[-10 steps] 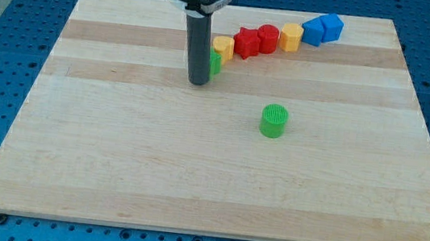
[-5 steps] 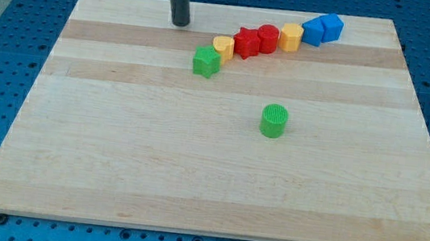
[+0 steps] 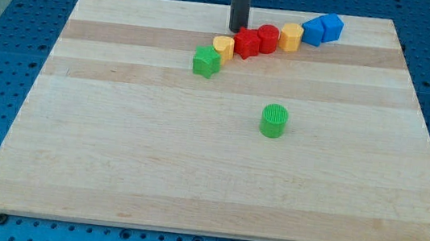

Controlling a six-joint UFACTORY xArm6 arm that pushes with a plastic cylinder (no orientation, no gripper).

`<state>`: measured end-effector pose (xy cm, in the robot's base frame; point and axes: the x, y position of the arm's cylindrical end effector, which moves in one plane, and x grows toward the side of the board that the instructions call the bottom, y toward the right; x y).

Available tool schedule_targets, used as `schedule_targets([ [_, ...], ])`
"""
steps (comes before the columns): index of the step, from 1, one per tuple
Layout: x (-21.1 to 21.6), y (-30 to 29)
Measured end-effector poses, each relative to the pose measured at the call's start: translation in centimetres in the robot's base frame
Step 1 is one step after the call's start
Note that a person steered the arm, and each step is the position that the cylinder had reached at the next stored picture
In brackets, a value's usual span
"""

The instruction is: Adjust the stars to form a line

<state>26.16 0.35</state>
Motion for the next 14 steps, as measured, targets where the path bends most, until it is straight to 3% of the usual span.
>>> schedule_targets([
  [1,1.7,-0.4],
  [4,1.4,-3.5],
  [5,3.5,-4.5],
  [10,4.9,-5.2],
  [13,6.1,-13.8],
  [14,4.9,-12.8],
])
